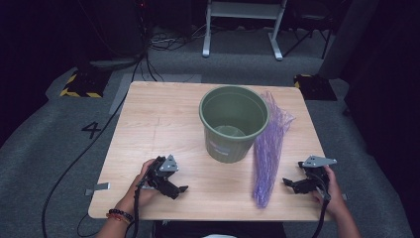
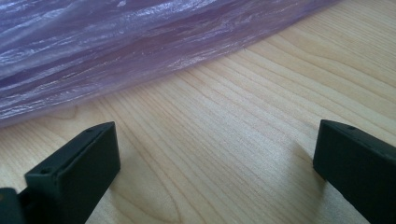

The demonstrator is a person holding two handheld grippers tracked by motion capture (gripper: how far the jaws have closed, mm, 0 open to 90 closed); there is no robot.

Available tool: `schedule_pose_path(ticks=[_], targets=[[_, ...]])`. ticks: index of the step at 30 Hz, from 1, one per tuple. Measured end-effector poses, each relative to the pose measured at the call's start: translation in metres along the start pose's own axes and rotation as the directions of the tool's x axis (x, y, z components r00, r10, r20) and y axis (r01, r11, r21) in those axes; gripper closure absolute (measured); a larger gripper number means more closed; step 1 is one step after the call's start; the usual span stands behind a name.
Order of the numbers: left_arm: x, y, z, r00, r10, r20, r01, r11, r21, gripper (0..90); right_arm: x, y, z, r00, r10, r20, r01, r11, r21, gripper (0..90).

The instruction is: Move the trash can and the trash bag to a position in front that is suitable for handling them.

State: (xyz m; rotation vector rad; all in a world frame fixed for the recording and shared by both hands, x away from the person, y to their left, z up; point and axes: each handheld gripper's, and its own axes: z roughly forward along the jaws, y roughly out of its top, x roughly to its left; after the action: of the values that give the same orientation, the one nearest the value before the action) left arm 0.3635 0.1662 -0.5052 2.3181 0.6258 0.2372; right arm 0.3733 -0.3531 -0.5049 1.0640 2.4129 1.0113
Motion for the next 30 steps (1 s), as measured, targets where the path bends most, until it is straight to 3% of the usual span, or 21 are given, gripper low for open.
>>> schedule_pose_path(ticks=[11, 15, 23, 28, 30], targets=[[-0.002, -0.003, -0.003, 0.9999, -0.012, -0.010, 0.012, 0.9999, 0.000, 0.1, 0.002, -0.001, -0.001, 0.9999, -0.008, 0.014, 0.008, 1.000, -0.008, 1.4], [-0.004, -0.004, -0.004, 0.9998, -0.014, -0.015, 0.014, 0.9999, 0.001, 0.1, 0.006, -0.003, -0.005, 0.9990, -0.040, 0.020, 0.041, 0.999, -0.034, 7.7], [-0.004, -0.005, -0.005, 0.9996, -0.023, -0.017, 0.023, 0.9997, -0.001, 0.0, 0.010, -0.004, -0.007, 0.9972, -0.061, 0.043, 0.063, 0.997, -0.048, 9.9], [-0.004, -0.005, -0.004, 0.9996, -0.023, -0.019, 0.023, 0.9997, 0.000, 0.0, 0.009, -0.004, -0.007, 0.9978, -0.063, 0.018, 0.064, 0.997, -0.049, 15.4], [-0.004, -0.005, -0.004, 0.9995, -0.023, -0.019, 0.023, 0.9997, 0.000, 0.0, 0.012, -0.001, -0.007, 0.9982, -0.053, 0.030, 0.055, 0.996, -0.073, 23.8]])
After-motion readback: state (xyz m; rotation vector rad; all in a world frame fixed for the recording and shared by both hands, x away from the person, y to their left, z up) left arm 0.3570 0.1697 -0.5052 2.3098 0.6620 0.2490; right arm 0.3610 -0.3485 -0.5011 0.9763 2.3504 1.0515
